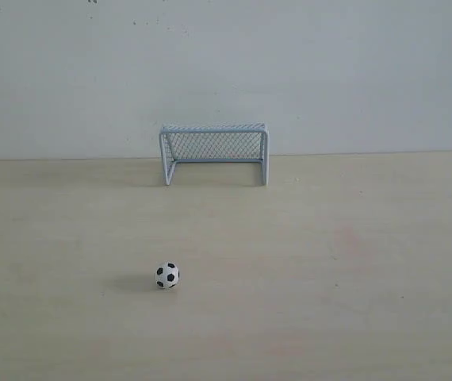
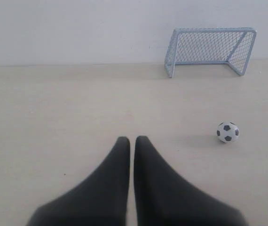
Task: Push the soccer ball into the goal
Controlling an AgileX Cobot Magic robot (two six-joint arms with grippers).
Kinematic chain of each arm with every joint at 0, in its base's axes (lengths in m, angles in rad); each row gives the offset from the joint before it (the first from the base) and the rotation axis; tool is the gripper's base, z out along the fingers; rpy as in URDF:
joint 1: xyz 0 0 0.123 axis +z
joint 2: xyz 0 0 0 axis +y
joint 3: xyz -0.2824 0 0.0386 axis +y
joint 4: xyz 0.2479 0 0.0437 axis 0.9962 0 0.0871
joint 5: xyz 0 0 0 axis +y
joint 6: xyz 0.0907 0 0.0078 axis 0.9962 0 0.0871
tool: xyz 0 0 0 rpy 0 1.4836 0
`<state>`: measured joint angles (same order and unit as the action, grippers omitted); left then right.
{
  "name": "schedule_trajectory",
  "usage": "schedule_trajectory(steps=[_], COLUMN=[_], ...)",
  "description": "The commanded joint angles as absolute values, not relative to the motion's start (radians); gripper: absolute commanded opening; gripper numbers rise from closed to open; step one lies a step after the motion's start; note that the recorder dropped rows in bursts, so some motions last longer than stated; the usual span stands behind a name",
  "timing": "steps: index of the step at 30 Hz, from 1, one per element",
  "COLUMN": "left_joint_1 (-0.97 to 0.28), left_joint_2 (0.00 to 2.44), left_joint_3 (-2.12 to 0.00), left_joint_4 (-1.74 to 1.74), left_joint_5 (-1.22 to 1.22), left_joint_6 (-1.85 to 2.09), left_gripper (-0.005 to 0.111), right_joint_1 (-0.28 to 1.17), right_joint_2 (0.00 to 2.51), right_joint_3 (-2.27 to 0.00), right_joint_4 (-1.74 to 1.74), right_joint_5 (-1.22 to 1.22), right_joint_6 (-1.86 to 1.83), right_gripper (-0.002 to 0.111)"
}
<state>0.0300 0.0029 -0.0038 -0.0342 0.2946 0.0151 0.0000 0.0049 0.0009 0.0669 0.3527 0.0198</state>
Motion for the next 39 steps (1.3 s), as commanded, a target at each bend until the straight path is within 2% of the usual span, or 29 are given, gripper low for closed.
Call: schedule_trajectory(steps=[1,12,29,39], left_joint_1=[0.025,0.025,0.025,0.025], left_joint_2=[0.0,0.0,0.0,0.028], left_joint_3=[0.0,0.0,0.0,-0.158], left_joint_4=[-0.032,-0.032,-0.028,-0.03], left_joint_5=[0.295,0.215,-0.267,-0.228], left_joint_6=[0.019,0.019,0.075,0.108], left_gripper=[0.004,0.004,0.004,0.004], right_joint_1=[-0.001,-0.001,-0.001,-0.001], right_joint_2=[0.0,0.0,0.0,0.0], right_joint_3=[0.0,0.0,0.0,0.0], right_joint_4=[0.067,0.067,0.067,0.067], right_joint_5=[0.348,0.348,0.348,0.348], right_joint_6=[0.021,0.021,0.021,0.021], right_gripper=[0.0,0.0,0.0,0.0])
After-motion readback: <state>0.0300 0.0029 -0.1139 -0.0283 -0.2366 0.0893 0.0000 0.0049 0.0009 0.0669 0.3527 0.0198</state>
